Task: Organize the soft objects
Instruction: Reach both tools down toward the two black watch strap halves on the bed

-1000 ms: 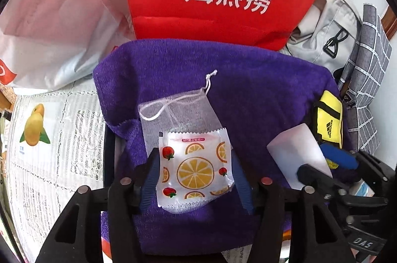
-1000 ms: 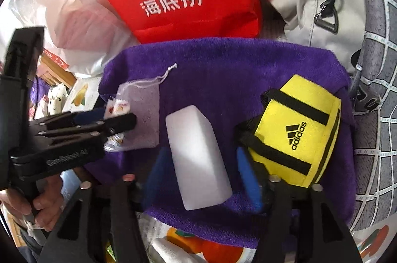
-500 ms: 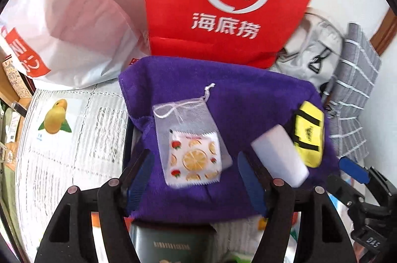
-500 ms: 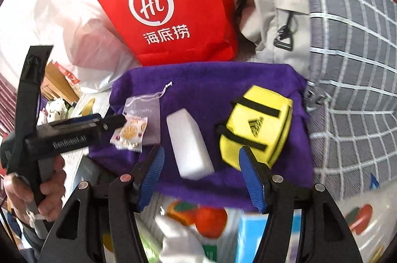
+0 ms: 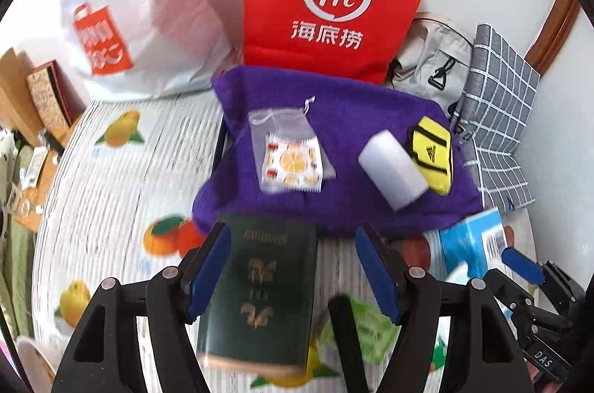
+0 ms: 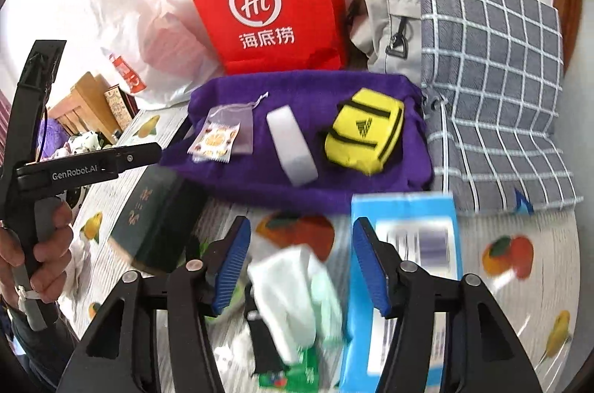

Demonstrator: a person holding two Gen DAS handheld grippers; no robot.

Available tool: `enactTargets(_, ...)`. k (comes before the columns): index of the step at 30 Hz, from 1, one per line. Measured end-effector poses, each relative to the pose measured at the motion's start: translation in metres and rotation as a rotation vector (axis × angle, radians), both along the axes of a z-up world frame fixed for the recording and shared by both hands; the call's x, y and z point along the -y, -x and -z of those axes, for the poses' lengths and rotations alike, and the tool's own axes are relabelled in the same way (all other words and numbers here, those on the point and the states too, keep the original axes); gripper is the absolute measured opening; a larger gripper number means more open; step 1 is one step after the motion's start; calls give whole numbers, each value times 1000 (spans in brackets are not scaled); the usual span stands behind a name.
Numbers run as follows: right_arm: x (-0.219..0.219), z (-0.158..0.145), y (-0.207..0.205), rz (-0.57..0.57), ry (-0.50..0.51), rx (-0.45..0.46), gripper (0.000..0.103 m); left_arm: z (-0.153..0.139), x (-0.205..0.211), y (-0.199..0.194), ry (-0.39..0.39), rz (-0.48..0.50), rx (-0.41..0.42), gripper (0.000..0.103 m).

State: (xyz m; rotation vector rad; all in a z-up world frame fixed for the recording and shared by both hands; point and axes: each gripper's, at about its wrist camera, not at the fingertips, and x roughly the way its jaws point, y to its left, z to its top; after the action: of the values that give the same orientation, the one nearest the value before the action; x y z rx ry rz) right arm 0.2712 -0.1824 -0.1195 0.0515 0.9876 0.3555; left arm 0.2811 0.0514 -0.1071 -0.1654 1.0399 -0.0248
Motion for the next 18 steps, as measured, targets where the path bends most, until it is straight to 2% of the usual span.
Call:
enactTargets(3,0,4,22,-8,-4,-8,40,2,-3,19,7,-6,-3,68)
enactTargets(7,-6,13,50,-45,-14,-31,36,6,-10,42,30,-21,-2,68)
enactTargets(9,-11,20,66,-63,-31,-45,28,10,-12,54,44,-24,-1,68)
enactTargets(12,-19,35,82,-89,-48,-76,27,17,-15,70,54,-19,1,68)
enactTargets(18,-35,58,89,-101,-1,-89,27,31,-21,90,37,-19,2,68)
